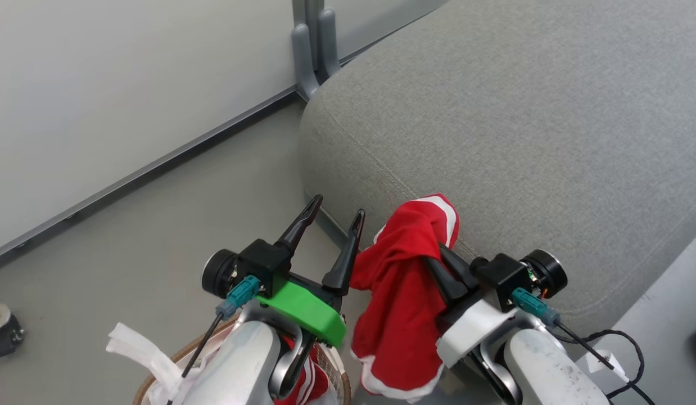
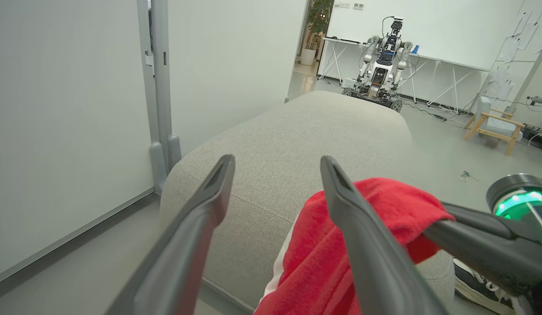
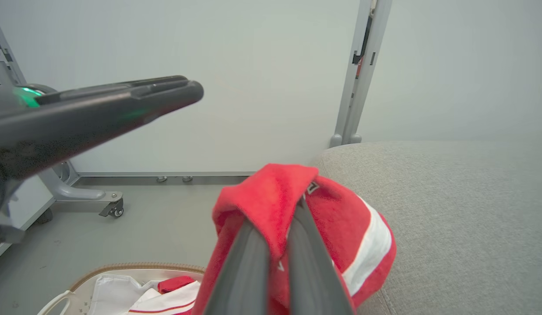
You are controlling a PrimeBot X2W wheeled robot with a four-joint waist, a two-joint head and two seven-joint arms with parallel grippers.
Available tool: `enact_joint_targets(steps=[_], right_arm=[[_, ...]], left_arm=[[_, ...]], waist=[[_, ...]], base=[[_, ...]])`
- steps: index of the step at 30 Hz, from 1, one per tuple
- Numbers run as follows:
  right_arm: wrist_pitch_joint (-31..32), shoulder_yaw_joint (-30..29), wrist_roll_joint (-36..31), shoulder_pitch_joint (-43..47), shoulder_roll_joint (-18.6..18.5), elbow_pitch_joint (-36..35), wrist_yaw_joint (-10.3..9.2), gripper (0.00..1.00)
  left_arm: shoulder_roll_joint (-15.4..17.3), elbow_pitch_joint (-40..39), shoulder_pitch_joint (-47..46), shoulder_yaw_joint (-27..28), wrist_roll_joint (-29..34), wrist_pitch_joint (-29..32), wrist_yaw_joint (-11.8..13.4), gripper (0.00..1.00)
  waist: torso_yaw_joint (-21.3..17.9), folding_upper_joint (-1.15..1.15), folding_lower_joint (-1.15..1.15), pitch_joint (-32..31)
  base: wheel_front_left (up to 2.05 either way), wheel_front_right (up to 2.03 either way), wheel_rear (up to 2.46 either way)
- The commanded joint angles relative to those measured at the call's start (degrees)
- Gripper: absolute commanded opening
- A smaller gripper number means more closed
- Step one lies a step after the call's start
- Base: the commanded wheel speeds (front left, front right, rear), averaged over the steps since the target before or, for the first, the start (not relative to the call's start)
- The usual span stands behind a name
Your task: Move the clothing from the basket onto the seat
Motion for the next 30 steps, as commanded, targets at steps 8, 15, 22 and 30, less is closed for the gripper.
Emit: enact_joint_targets(steps=[8, 15, 22, 30], right_arm=[[-0.1, -6.0, -2.6, 0.3, 0.0, -4.0, -0.06, 0.00], [-0.1, -8.3, -5.6, -9.3, -2.1, -3.5, -0.06, 0.00], [-0.1, -7.6, -6.1, -24.6, -7.6, 1.0, -0.07, 0.00], [-0.1, -12.6, -8.9, -37.7, -13.6, 5.7, -0.07, 0.00]], left_arm=[[1.0, 1.3, -4.7, -3.8, -1.9, 0.1, -0.2, 1.00], [3.2, 1.1, -5.4, -3.4, -1.3, 0.1, -0.2, 1.00], [6.3, -0.2, -5.5, -1.2, 0.5, 0.1, -0.2, 1.00], [8.6, -1.9, -9.7, -2.5, 2.2, 0.1, -0.2, 1.00]], waist=[[-3.2, 0.00, 0.00, 4.5], [-3.1, 0.00, 0.00, 8.3], [-2.3, 0.00, 0.00, 15.0], [3.5, 0.00, 0.00, 24.2]], base=[[0.02, 0.02, 0.02], [0.00, 0.00, 0.00], [0.00, 0.00, 0.00], [0.00, 0.00, 0.00]])
